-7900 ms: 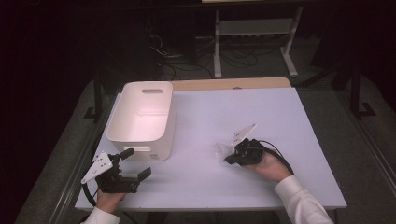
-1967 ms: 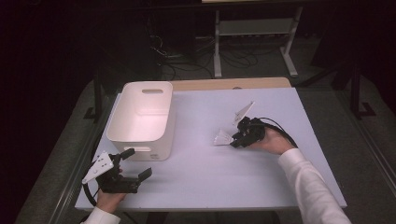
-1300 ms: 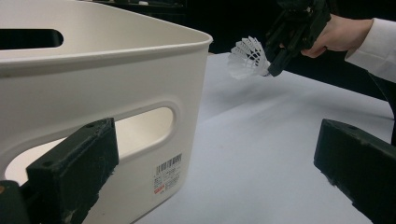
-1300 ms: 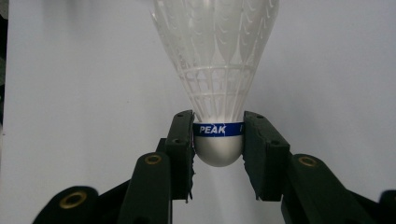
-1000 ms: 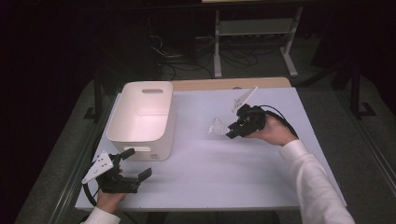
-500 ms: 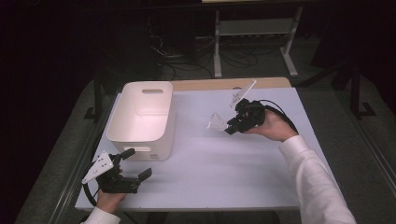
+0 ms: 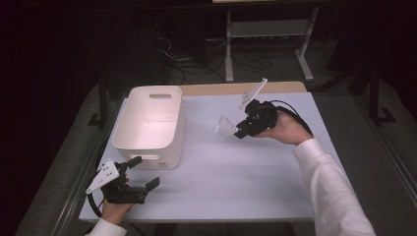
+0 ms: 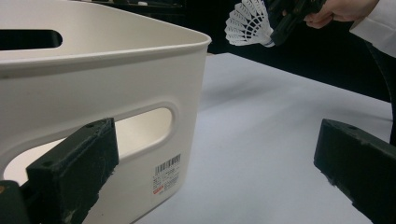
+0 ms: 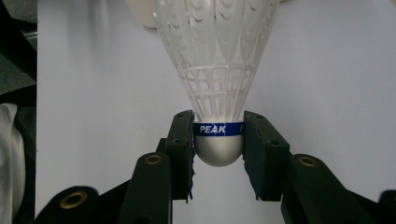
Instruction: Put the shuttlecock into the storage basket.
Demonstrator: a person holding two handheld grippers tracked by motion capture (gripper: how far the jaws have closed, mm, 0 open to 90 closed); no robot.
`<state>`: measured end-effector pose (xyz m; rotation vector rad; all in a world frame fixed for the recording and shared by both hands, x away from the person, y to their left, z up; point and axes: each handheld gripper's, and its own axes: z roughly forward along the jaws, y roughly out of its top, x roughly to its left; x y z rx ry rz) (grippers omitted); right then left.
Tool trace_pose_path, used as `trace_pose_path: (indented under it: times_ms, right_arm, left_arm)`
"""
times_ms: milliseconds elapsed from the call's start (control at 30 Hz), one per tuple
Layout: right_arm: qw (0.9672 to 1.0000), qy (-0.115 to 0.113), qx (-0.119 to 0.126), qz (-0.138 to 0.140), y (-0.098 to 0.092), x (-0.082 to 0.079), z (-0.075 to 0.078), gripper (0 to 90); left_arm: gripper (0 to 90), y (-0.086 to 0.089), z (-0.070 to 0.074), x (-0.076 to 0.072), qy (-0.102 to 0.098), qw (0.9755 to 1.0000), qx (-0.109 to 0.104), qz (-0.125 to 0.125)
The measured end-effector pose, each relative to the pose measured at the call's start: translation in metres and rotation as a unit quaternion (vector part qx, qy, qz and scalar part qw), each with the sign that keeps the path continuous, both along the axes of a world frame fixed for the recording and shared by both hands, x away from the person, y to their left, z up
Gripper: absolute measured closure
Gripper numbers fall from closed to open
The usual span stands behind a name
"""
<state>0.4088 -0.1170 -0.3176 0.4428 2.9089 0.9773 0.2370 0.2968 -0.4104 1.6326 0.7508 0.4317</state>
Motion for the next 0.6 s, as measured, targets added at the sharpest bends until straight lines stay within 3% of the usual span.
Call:
trace_pose_path:
  times_ms: [600]
  right_arm:
    - [0.9999,-0.009,0.005,0.010,0.008,0.000,0.021,63.0]
  left_arm:
    - [0.0,0.000,0.000,0.000,-0.001,1.0000,0.001,0.001]
